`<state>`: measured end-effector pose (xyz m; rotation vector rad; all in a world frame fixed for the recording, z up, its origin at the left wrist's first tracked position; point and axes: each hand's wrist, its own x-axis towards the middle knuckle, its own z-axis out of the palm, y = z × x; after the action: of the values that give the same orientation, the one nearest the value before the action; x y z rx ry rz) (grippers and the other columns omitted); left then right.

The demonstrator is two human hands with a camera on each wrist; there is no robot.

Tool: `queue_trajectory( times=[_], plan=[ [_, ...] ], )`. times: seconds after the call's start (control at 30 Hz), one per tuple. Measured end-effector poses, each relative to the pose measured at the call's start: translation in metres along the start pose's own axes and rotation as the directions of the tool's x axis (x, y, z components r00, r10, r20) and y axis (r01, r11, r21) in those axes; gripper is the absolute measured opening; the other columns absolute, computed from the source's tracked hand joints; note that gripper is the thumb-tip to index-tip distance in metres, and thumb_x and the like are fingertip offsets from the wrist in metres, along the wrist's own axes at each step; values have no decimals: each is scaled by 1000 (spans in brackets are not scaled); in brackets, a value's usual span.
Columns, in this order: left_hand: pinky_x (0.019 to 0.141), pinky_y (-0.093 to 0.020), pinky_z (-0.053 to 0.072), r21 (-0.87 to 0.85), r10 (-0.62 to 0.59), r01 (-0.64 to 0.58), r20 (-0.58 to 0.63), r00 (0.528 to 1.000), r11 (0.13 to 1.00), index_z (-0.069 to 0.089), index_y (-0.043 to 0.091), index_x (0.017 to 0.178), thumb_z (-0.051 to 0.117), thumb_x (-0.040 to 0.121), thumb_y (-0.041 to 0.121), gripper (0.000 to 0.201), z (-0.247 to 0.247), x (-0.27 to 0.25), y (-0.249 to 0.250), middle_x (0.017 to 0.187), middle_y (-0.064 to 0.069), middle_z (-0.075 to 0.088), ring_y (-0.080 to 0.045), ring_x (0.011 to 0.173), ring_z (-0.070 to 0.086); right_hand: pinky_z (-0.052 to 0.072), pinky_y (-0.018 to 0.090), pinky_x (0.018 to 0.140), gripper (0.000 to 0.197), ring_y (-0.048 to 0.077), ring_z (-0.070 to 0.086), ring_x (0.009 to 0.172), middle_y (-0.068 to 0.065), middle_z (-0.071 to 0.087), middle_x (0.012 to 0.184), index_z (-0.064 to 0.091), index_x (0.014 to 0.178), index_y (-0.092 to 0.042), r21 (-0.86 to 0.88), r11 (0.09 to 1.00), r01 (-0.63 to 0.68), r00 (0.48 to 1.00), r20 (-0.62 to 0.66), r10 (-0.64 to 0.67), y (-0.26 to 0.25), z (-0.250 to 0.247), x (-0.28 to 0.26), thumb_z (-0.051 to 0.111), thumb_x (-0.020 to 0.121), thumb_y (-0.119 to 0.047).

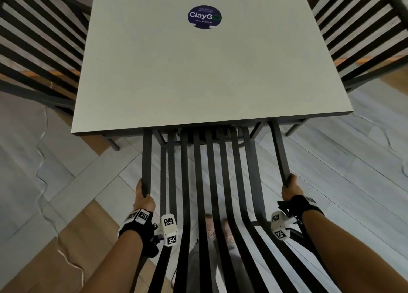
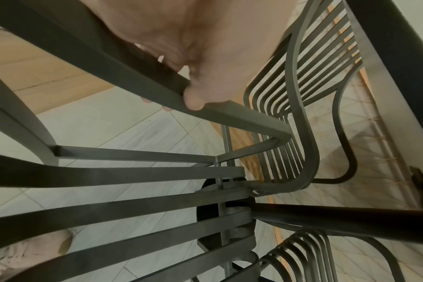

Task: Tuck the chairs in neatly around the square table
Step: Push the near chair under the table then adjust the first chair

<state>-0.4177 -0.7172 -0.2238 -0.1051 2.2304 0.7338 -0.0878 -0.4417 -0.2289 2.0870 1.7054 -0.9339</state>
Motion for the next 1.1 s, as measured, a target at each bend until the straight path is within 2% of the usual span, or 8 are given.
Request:
queue_trajectory(
  times=[0.17,0.3,0.4,0.5,0.63,0.73,0.93,1.1],
  plan=[
    [98,-53,41,186,-25,29,-23,999,982,15,40,144,48,89,15,69,-12,-33,13,130,-27,46,-45,110,47,48,46,90,46,43,57,104,23,56,122,36,134,-16,-60,998,6,1000,5,-6,-3,-15,-10,50,90,-15],
    [104,-60,33,232,112,-105,-16,994,967,26,31,140,57,85,17,64,-14,-77,22,134,-22,45,-42,120,40,50,36,81,49,32,61,91,18,63,108,49,133,-6,-28,987,157,983,-94,-159,-11,-44,-23,64,87,-13],
    [104,-59,35,110,192,-193,16,981,975,36,35,132,60,84,16,57,-16,-116,30,135,-15,50,-36,121,45,48,37,84,56,31,58,97,18,59,119,43,138,-11,-133,955,266,958,-71,-277,-6,-75,-28,62,89,-30],
    [102,-48,38,-81,217,-213,57,974,974,38,27,133,57,87,6,55,-1,-170,59,132,-11,50,-31,121,47,43,43,98,53,40,50,117,22,46,134,41,137,-13,-54,948,314,947,-46,-316,8,-113,-28,61,90,-26],
    [95,-40,39,-226,341,-304,146,929,925,39,24,133,54,89,6,50,46,-256,112,129,-8,51,-21,112,49,40,43,100,51,42,49,118,24,44,133,43,134,-11,25,923,384,921,-83,-380,42,-179,-13,63,89,-23],
    [86,-30,42,-293,472,-409,188,861,864,39,29,132,55,89,9,50,92,-319,147,125,0,50,-15,112,47,40,43,100,49,42,49,118,24,44,132,43,134,-11,39,893,448,890,-111,-442,74,-237,0,62,90,-21],
    [95,-36,41,-209,663,-630,171,729,748,39,34,127,59,87,11,50,204,-402,214,123,0,52,-17,114,47,42,40,94,35,34,52,113,19,49,125,51,125,-13,95,772,629,756,-306,-578,131,-365,16,60,91,-13],
    [93,-43,39,192,875,-865,55,481,463,34,27,134,62,82,12,61,279,-442,251,126,2,52,-21,116,48,44,33,85,35,32,58,108,15,56,123,53,124,-14,205,713,670,723,-398,-565,136,-446,26,62,90,-15]
  ],
)
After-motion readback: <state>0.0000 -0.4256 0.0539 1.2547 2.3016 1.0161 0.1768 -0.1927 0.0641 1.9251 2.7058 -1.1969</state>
